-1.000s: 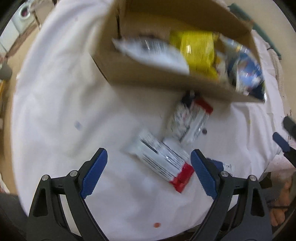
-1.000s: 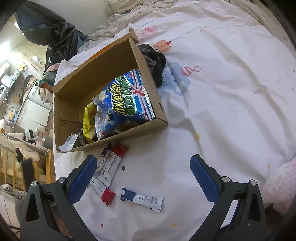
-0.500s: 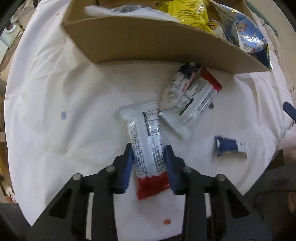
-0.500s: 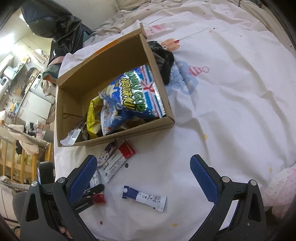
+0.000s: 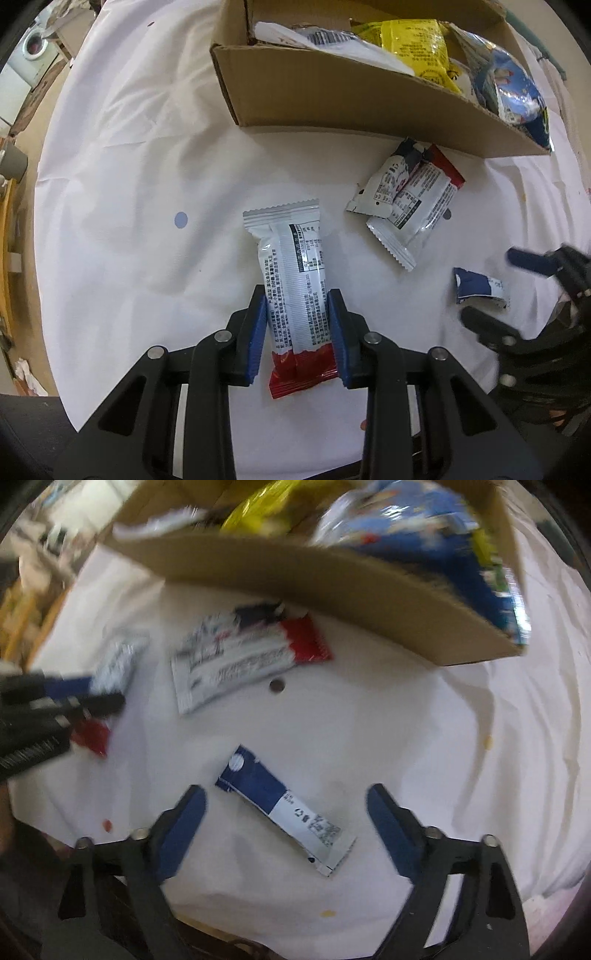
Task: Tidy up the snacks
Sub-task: 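Grasp the white-and-red bar with the left gripper while the right gripper grasps the blue-and-white stick pack, then carry both held snacks over the box and lower them inside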
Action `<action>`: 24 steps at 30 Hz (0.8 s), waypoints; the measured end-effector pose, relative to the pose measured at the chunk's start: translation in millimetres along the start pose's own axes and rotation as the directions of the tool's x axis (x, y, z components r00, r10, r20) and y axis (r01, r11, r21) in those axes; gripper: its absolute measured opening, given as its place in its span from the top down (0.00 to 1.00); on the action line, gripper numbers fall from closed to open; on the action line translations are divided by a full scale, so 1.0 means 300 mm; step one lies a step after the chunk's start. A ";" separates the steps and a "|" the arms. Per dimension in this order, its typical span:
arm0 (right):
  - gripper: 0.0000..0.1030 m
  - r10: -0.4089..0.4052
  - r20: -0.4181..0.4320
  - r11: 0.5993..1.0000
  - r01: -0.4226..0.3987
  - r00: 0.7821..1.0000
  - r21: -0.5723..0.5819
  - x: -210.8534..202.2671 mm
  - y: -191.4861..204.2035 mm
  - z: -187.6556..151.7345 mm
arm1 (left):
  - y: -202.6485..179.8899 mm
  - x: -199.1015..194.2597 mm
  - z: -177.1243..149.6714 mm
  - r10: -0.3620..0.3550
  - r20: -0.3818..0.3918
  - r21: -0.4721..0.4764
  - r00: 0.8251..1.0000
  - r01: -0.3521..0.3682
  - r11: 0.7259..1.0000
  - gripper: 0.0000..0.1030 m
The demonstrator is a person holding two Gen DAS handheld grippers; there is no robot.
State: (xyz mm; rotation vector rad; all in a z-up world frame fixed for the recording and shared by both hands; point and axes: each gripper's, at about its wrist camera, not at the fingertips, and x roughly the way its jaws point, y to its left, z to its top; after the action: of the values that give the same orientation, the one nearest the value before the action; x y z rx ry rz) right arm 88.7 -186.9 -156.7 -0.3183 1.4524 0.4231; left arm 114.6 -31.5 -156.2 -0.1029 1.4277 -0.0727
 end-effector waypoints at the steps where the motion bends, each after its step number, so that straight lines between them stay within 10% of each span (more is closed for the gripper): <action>1: 0.31 -0.004 -0.015 1.000 0.004 1.000 -0.004 0.011 0.001 -0.001 | 0.002 -0.003 -0.012 0.000 0.004 -0.002 1.000 0.000 1.000 0.73; 6: 0.83 0.002 -0.016 1.000 -0.002 1.000 -0.027 0.015 0.003 -0.011 | 0.018 -0.033 -0.043 0.003 0.032 0.008 0.999 -0.003 1.000 0.73; 16: 0.83 0.136 0.056 0.990 -0.137 0.989 0.019 -0.056 -0.027 -0.042 | -0.002 -0.085 -0.077 0.031 0.076 0.007 0.997 -0.031 0.999 0.73; 24: 0.83 0.276 0.196 0.955 -0.292 0.941 0.056 -0.175 -0.081 -0.029 | 0.072 -0.155 -0.082 0.019 0.130 -0.078 0.991 -0.009 0.997 0.73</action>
State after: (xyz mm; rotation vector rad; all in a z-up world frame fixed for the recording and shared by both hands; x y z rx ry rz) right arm 88.8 -216.9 -106.4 0.0023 1.3302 0.6068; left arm 83.3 -5.7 -116.4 -0.1590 1.3007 0.0008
